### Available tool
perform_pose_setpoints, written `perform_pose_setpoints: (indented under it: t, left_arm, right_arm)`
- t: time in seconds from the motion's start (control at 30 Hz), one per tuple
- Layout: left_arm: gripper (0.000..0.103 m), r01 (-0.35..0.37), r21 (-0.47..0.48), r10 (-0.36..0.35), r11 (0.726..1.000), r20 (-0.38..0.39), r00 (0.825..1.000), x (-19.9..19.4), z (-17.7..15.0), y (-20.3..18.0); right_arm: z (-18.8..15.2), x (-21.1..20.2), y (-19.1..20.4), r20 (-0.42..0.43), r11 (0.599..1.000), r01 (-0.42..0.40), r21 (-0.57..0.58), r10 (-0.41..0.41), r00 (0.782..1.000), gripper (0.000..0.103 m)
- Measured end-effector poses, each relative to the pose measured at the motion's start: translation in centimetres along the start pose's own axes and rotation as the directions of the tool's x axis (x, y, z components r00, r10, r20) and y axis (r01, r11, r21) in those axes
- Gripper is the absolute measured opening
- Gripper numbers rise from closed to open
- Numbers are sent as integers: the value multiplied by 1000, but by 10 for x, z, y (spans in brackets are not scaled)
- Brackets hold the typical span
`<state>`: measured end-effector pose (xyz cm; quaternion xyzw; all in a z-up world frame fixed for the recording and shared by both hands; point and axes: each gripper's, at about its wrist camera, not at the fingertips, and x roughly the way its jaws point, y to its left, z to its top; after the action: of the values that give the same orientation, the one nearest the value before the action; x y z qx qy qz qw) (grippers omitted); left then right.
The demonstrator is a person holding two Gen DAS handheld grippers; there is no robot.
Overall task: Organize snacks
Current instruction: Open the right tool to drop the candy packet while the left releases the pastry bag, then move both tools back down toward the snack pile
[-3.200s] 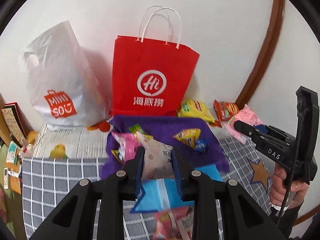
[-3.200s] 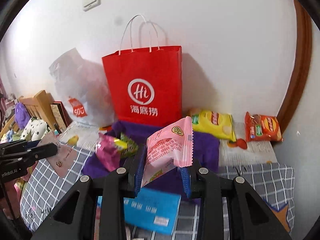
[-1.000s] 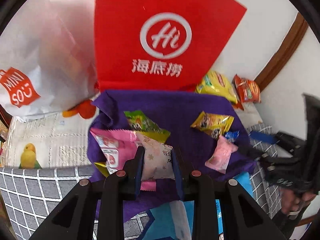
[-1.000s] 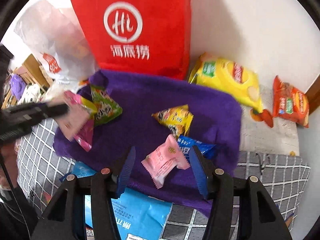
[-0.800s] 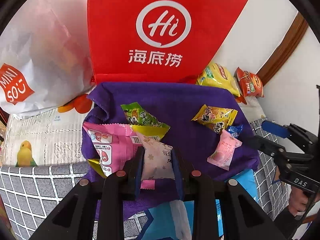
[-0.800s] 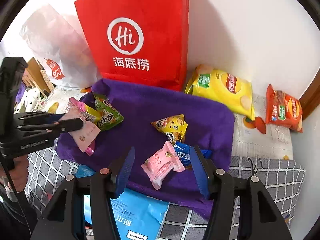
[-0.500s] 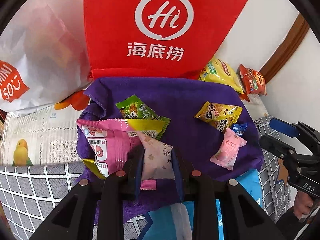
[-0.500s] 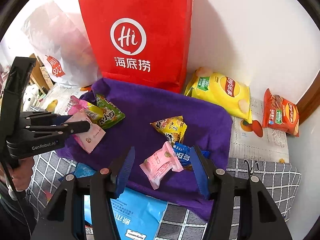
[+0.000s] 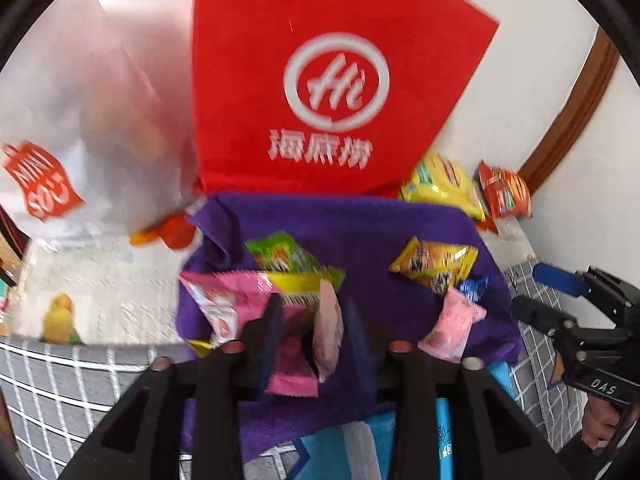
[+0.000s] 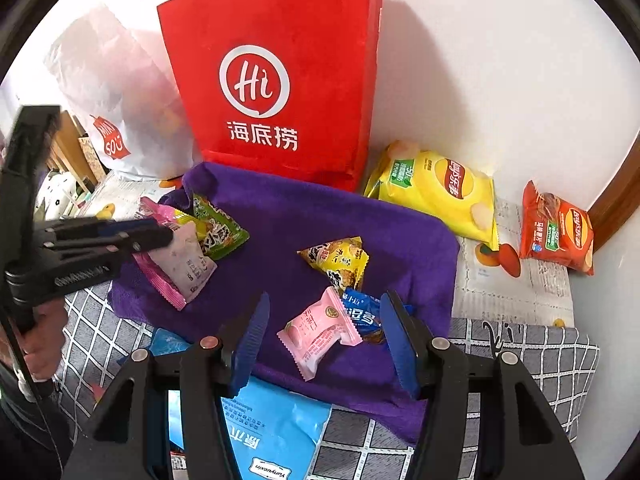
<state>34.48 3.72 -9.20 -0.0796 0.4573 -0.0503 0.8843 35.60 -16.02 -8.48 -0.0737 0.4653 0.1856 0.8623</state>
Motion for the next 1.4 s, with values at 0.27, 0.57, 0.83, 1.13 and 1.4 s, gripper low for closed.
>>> perform_pose_setpoints:
  t: [0.27,0.57,0.83,1.13,1.4]
  left_arm:
    - [48,-16,15,15,1000,56,998,-19,5,-3]
    - [48,32,10,-33,999,91,995,-30,5,-1]
    - [47,-21,6,20,1000,143,990,-47,5,-2]
    - [48,-27,36,20,999,201,979,-86,6,-7]
    - [62,6,51,-18,999,239,971,-120,3,-17]
  right_arm:
    - [4,-8,-1,54,999,13,34,-15,998,66]
    - [7,-32,7,175,995,1,97,-18,984,79]
    - [7,-41,21,239,994,-18,104,-7,971,79]
    - [-26,-60,40,172,992,19,124,-40,984,79]
    - [-88,-73,61,115,993,23,115,-37,993,73]
